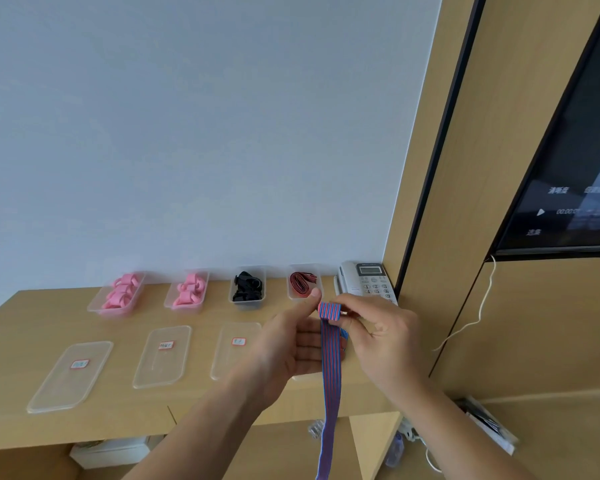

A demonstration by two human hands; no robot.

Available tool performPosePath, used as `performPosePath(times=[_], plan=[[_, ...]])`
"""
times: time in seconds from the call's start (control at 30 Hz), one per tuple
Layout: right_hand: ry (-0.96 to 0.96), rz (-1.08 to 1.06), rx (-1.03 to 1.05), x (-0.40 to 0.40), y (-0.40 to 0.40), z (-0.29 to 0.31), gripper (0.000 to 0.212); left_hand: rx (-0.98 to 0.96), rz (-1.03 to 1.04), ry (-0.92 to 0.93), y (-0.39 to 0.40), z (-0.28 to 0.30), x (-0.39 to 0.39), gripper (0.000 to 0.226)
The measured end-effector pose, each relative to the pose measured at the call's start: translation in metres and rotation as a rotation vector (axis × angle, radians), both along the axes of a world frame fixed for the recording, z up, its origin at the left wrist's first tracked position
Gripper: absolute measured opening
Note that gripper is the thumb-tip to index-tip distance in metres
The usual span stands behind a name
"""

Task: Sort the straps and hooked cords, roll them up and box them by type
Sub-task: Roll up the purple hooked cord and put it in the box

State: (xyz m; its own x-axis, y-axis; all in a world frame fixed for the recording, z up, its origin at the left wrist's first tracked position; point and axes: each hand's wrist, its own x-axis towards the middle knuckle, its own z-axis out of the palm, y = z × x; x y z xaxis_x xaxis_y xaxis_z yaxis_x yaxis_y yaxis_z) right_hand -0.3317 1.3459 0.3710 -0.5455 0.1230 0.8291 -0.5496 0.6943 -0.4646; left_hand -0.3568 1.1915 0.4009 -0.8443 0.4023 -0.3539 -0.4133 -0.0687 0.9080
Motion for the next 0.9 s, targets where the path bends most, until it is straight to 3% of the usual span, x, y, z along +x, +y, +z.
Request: performPosePath(times=[0.13, 0.2, 0.4, 0.63, 0.8, 0.9], plan=[[0.053, -0.004, 0.109, 0.006, 0.002, -0.009, 0.027, -0.028, -0.012, 0.016, -0.001, 0.0, -0.003, 0.035], [0.057, 0.008, 0.108, 0.006, 0.005, -0.016, 0.033, -0.033, -0.024, 0.015, -0.001, 0.0, -0.005, 0.028], [0.02, 0.03, 0.091, 0.01, 0.008, -0.022, 0.041, -0.023, -0.048, 0.073, -0.003, 0.0, -0.008, 0.024], [0.034, 0.009, 0.092, 0.017, 0.004, -0.02, 0.026, -0.006, -0.065, 0.15, -0.006, -0.002, -0.007, 0.02], [-0.09, 0.083, -0.175, 0.025, -0.003, -0.01, 0.025, 0.003, -0.05, 0.2, -0.005, -0.006, -0.003, 0.02], [-0.345, 0.08, -0.405, 0.025, -0.006, -0.002, 0.037, 0.015, -0.027, 0.236, -0.004, -0.007, -0.002, 0.02]])
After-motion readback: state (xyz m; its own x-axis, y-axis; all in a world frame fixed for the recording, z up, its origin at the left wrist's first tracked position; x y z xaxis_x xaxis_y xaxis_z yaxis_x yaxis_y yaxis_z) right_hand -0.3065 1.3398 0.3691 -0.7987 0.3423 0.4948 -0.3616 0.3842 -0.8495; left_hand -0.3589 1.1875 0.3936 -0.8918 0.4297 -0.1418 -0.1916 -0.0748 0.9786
